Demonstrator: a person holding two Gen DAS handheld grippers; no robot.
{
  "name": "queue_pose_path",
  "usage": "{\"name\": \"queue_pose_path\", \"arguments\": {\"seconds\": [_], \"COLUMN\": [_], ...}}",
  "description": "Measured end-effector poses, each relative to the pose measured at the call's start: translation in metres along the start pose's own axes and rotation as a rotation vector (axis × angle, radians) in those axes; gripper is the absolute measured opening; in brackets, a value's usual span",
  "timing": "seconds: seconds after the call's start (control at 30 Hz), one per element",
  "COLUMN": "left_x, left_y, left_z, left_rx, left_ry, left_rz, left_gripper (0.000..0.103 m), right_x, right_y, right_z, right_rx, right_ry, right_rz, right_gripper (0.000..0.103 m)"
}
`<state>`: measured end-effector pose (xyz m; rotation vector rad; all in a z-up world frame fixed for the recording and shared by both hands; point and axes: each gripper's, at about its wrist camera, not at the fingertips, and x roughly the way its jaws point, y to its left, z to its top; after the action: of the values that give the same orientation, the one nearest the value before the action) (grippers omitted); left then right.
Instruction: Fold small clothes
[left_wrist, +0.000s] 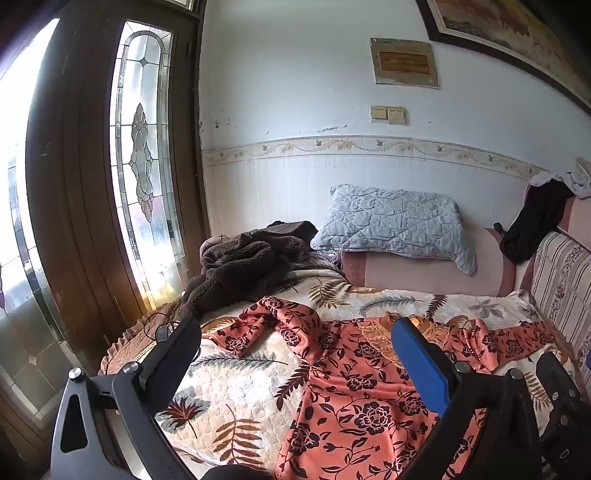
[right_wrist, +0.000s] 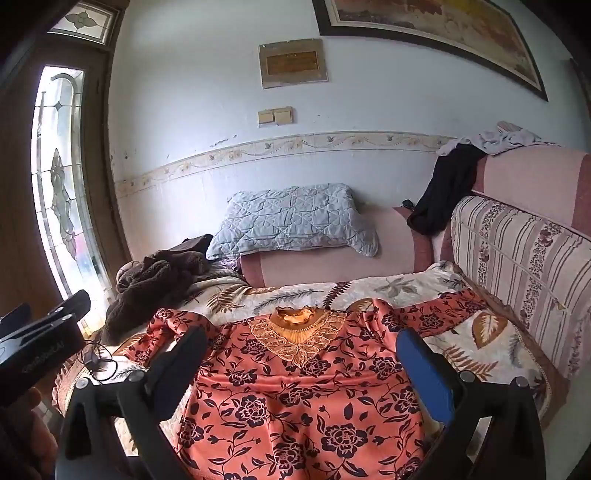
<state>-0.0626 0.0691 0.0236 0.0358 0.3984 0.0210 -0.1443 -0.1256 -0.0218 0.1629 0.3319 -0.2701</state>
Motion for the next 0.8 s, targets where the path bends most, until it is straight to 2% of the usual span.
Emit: {"name": "queue_pose_path", "arguments": {"seconds": [0.37,0.8], "left_x": [0.01,0.032], "left_y": [-0.005,-0.012], "left_z": [-0.005,-0.008], "left_rx": [0.006,0.018], "left_ry": [0.02,0.052], "left_rz": [0.005,0.023], "left_gripper": [0.102,0.102], "right_x": [0.009,0.042], "right_y": [-0.005,-0.005], "right_z": [-0.005,-0.004], "right_rx": [0.018,0.016], "right_ry": [0.014,0.061], "right_rz": [-0.006,0.01], "right_gripper": [0.103,0.103]}}
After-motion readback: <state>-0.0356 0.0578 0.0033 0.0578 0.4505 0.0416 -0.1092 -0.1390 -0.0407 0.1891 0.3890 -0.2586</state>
